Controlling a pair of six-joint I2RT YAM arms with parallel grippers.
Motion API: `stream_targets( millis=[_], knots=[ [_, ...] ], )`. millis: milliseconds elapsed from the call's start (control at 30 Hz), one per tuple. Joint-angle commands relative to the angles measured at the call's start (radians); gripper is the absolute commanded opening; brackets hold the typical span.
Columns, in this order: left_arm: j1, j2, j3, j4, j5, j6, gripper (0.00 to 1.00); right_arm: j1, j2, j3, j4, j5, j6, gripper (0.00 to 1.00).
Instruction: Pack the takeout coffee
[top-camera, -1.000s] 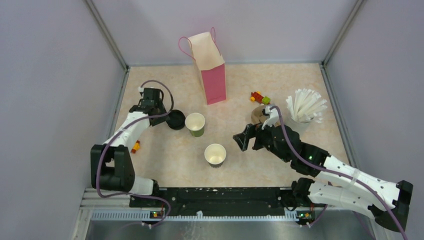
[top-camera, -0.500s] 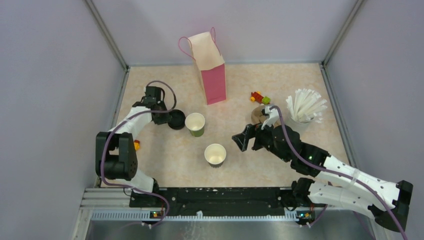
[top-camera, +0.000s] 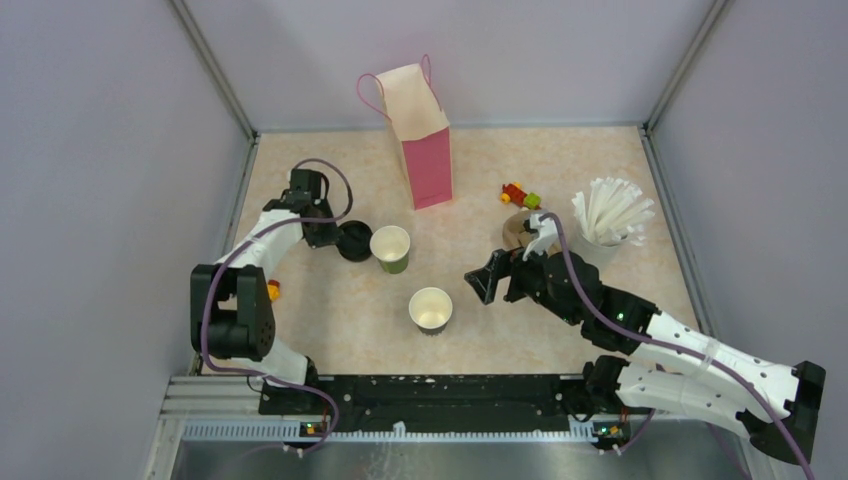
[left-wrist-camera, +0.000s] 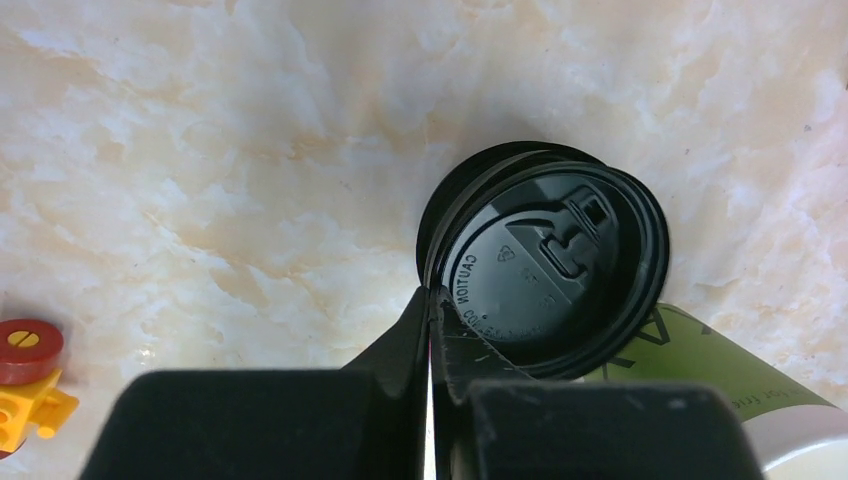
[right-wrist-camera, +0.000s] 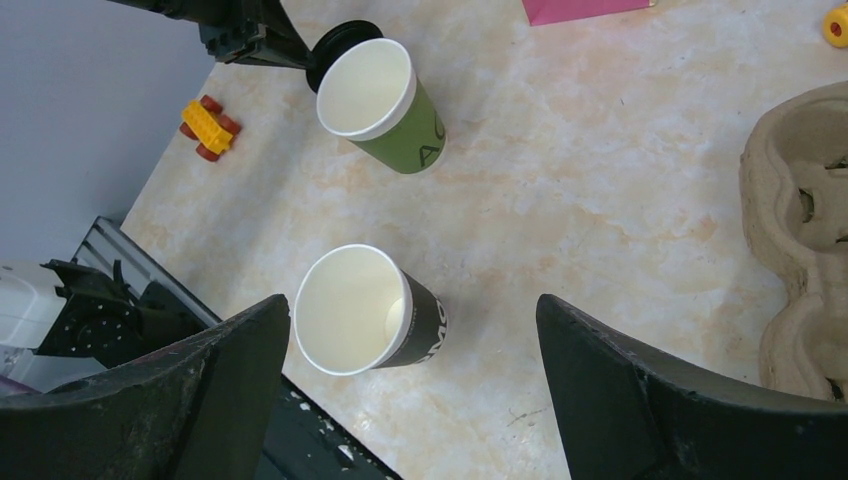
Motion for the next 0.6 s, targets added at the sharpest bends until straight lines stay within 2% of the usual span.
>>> stream_targets(
  millis=[0, 200, 267, 300, 333, 367, 467, 500, 567],
  knots=[
    [0.007, -0.024, 0.035, -0.013, 0.009, 0.017, 0.0, -0.001, -0.014, -0.001, 0.031, -0.006, 0.009, 0.91],
    [0.007, -0.046, 0.026, 0.005, 0.014, 0.026, 0.0, -0.001, -0.013, -0.004, 0.031, -0.007, 0.01, 0.91],
    [0.007, -0.048, 0.019, 0.015, 0.022, 0.028, 0.13, -0.002, -0.012, -0.005, 0.036, -0.007, 0.009, 0.91],
    [0.007, -0.043, 0.02, 0.013, 0.023, 0.028, 0.13, -0.001, -0.012, -0.003, 0.038, -0.007, 0.01, 0.91],
    [0.007, -0.035, 0.022, 0.008, 0.024, 0.03, 0.03, -0.001, -0.01, -0.003, 0.039, -0.007, 0.009, 0.91],
    [0.007, -0.023, 0.025, 0.003, 0.05, 0.032, 0.0, -0.002, -0.01, -0.002, 0.04, -0.008, 0.009, 0.91],
    [0.007, -0.013, 0.038, -0.011, 0.057, 0.034, 0.0, -0.002, -0.009, 0.0, 0.037, -0.007, 0.008, 0.91],
    [0.007, -0.014, 0.042, -0.014, 0.052, 0.036, 0.02, -0.002, -0.009, 0.0, 0.036, -0.007, 0.007, 0.91],
    [0.007, -0.02, 0.055, -0.026, 0.039, 0.038, 0.24, -0.001, -0.01, 0.002, 0.032, -0.008, 0.007, 0.91]
  ],
)
